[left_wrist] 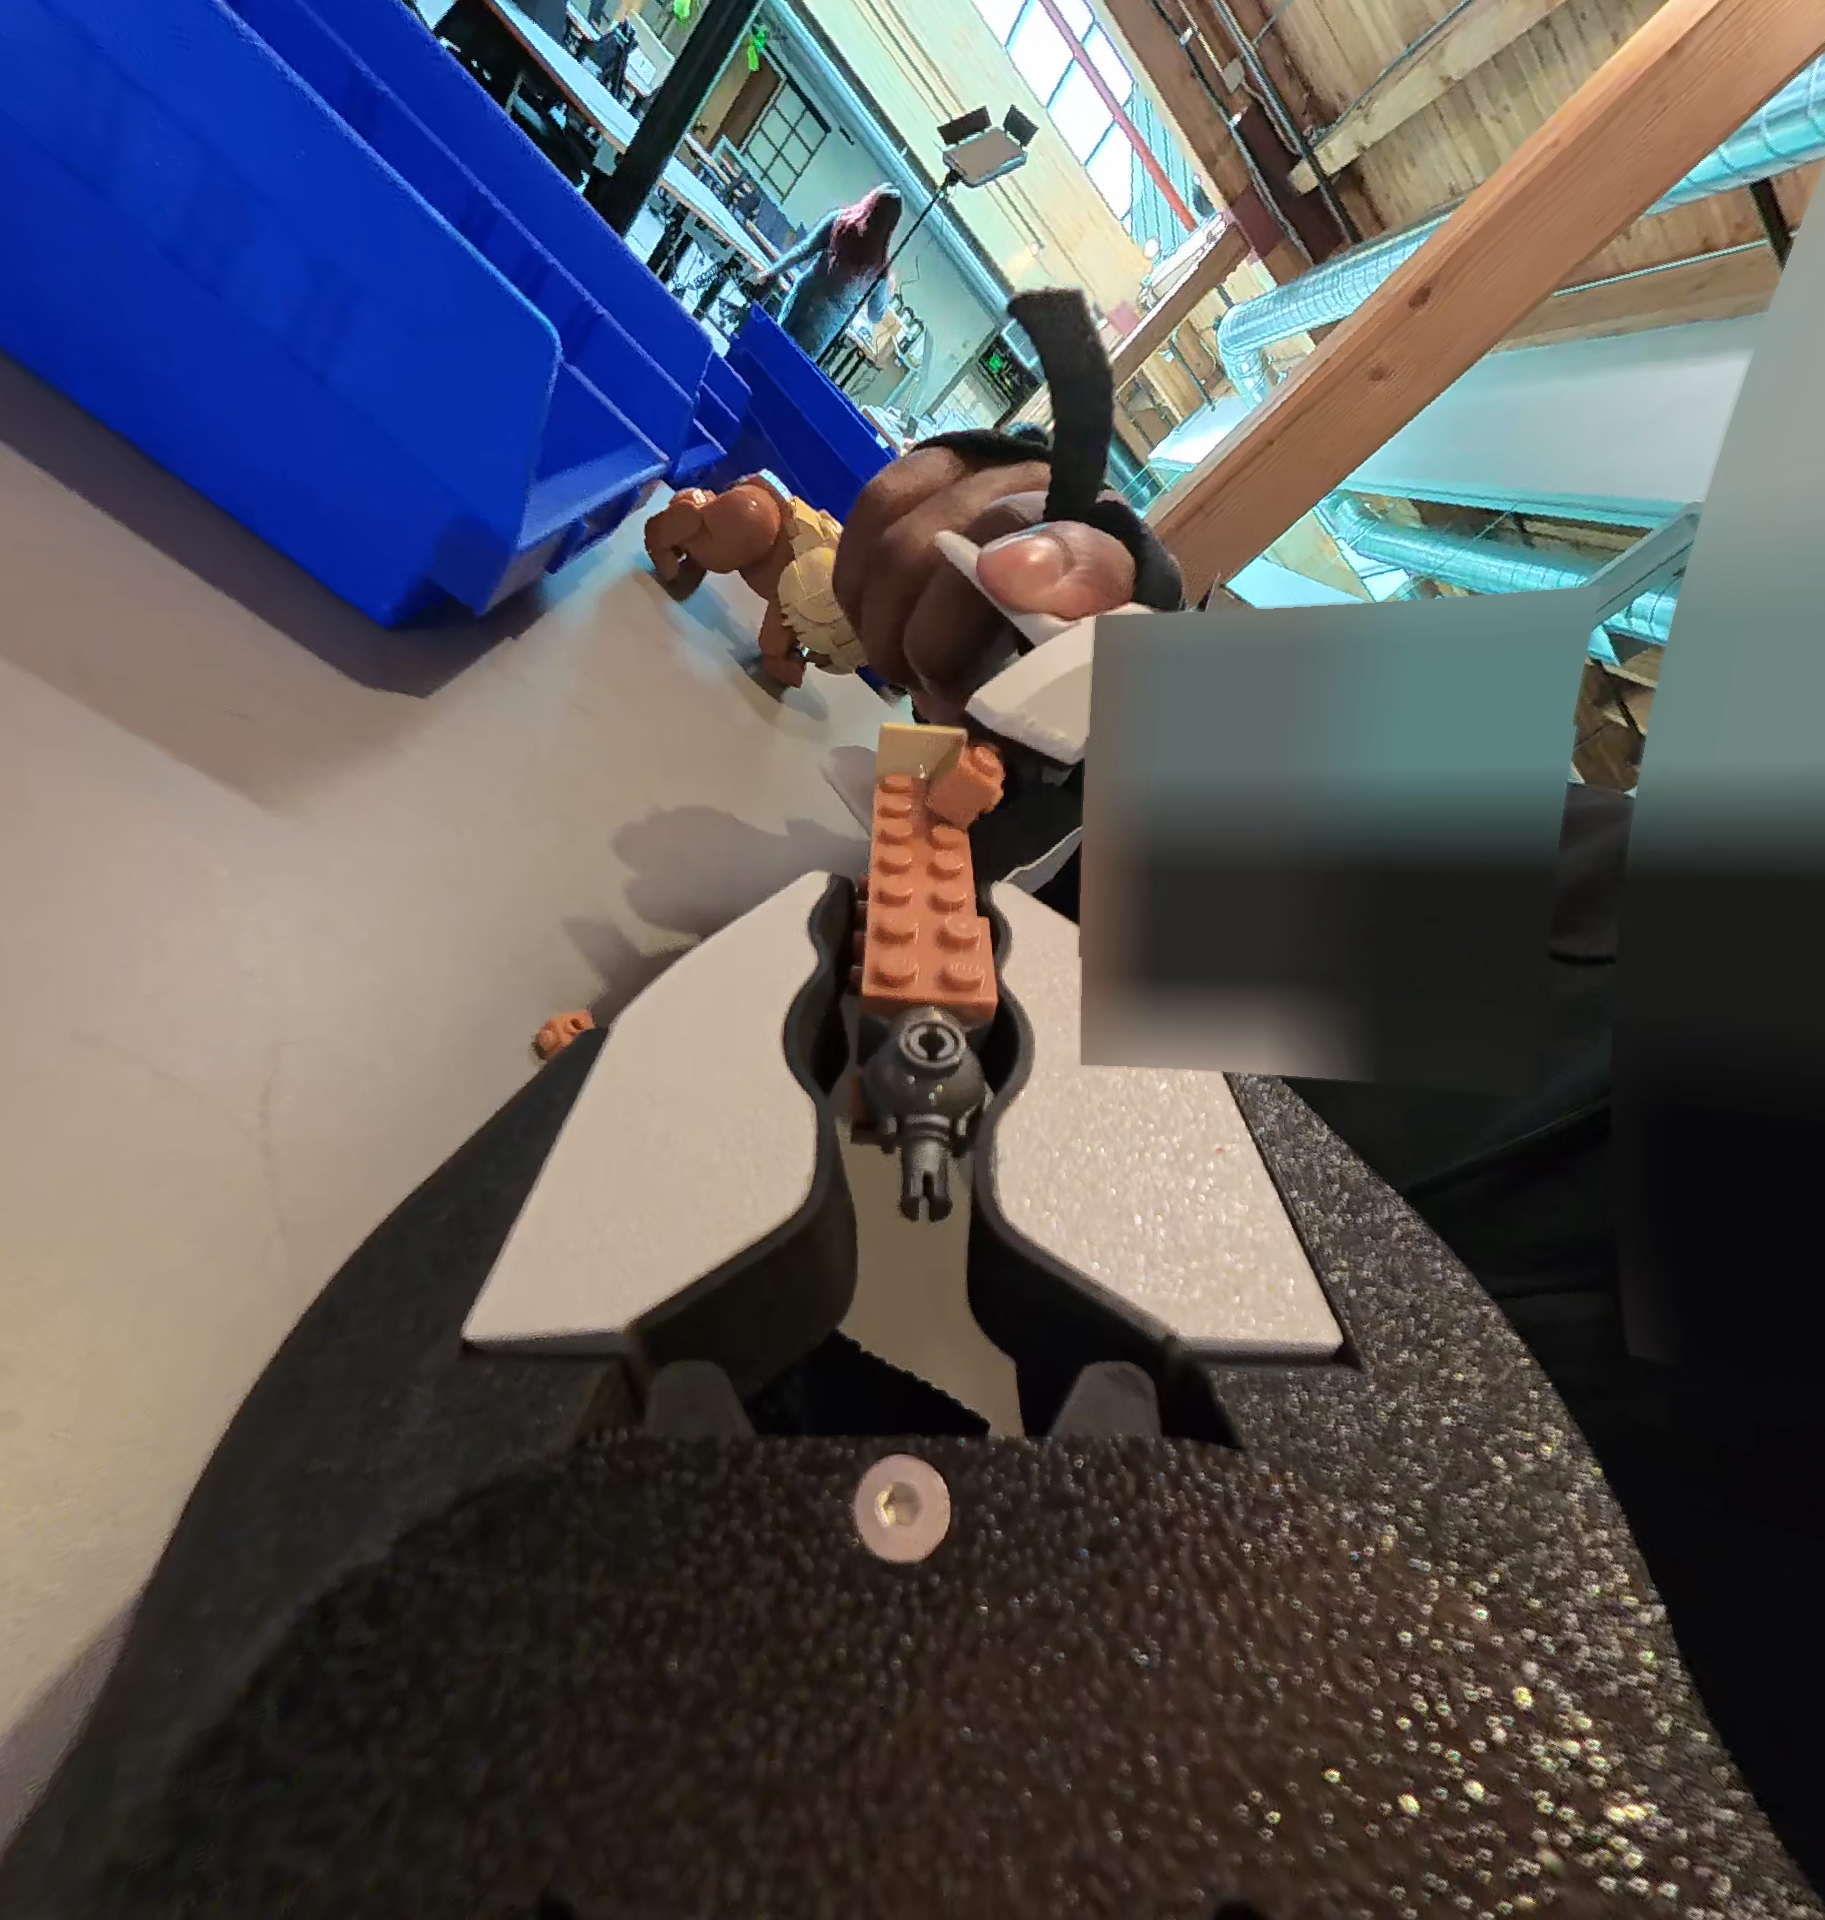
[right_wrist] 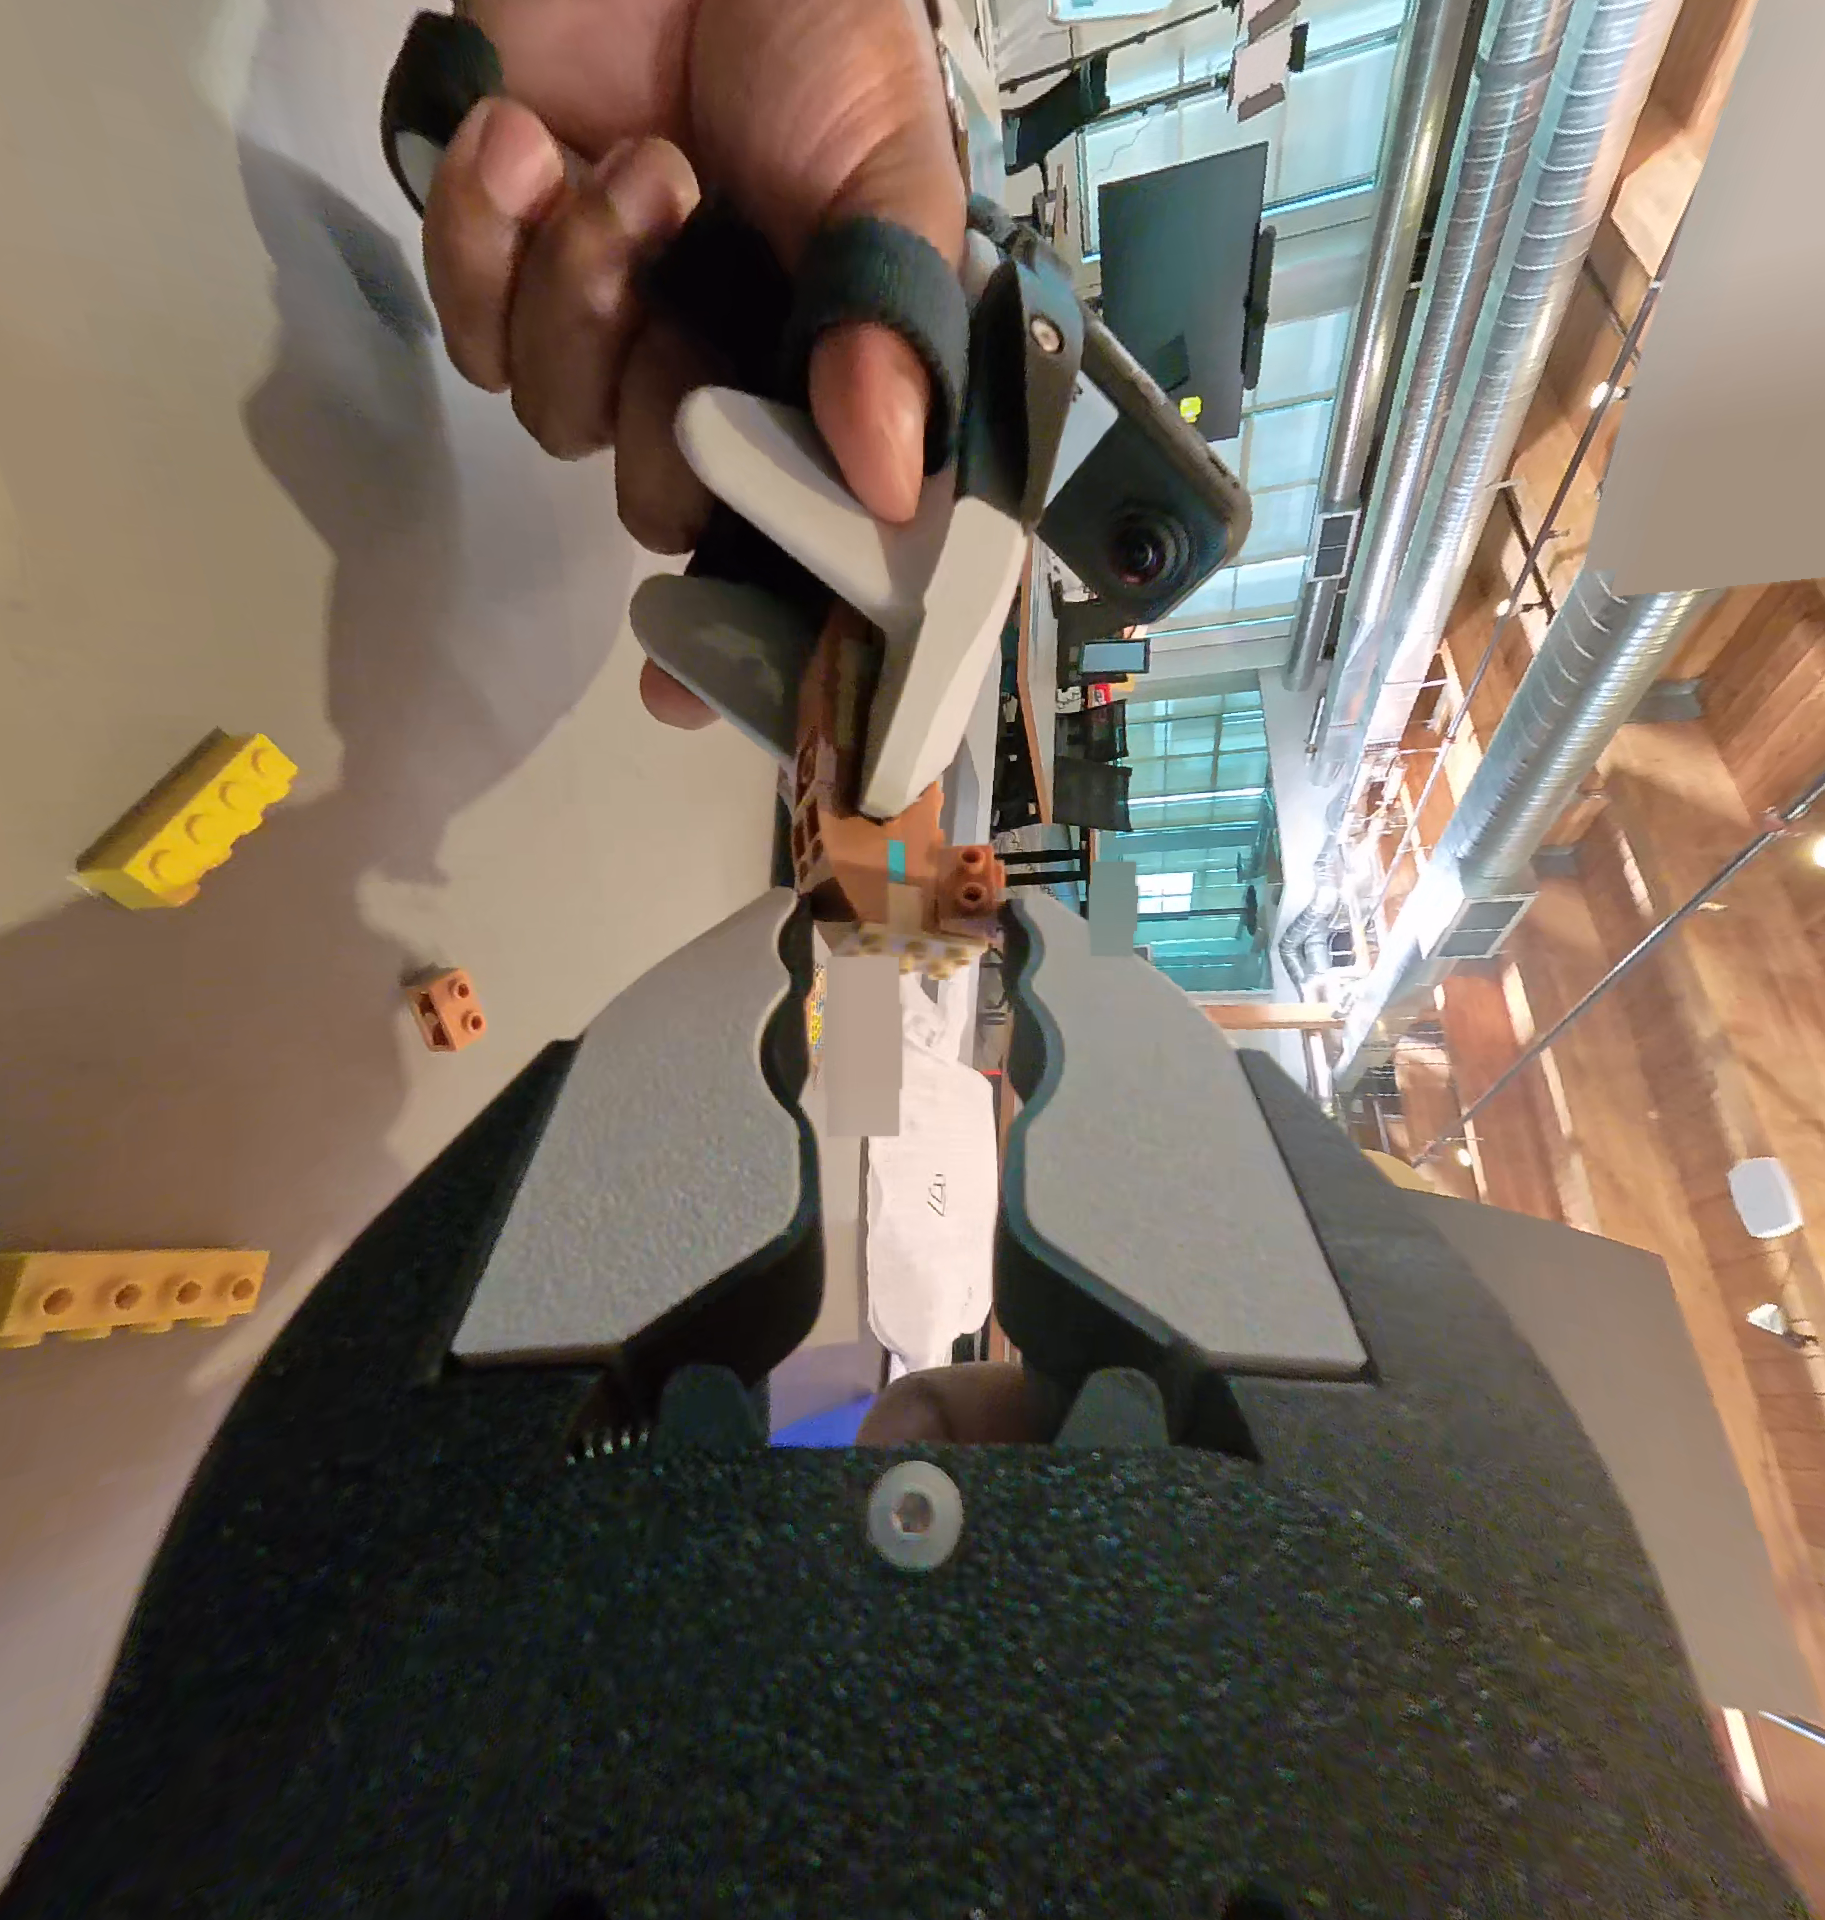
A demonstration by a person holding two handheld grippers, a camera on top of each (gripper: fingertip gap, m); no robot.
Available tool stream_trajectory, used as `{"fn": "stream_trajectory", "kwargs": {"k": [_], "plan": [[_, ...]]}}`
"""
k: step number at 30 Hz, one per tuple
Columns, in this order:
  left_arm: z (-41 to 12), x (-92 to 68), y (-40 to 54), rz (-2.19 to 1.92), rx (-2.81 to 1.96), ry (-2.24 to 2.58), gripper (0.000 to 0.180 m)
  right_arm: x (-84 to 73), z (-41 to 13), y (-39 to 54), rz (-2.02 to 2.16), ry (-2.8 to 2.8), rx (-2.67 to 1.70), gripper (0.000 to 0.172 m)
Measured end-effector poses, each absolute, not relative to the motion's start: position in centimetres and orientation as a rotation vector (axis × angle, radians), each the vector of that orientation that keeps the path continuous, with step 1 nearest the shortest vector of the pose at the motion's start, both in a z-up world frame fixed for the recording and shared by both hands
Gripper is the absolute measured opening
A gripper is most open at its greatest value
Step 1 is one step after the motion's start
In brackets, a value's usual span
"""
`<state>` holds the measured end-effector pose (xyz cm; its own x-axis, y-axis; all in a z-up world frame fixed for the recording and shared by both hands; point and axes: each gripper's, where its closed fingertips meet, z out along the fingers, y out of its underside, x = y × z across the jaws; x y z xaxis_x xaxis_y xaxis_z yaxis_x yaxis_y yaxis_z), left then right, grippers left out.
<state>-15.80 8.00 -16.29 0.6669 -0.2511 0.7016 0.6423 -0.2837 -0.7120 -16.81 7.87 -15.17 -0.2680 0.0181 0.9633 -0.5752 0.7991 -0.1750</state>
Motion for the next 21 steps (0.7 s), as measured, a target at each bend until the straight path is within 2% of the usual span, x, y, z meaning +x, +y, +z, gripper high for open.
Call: {"fn": "stream_trajectory", "kwargs": {"k": [21], "plan": [[-14.9, -15.2, 7.6, -0.709, -1.644, -0.102, 0.021, -16.0, -14.0, 7.7, 0.689, -1.742, 0.428, 0.031]]}}
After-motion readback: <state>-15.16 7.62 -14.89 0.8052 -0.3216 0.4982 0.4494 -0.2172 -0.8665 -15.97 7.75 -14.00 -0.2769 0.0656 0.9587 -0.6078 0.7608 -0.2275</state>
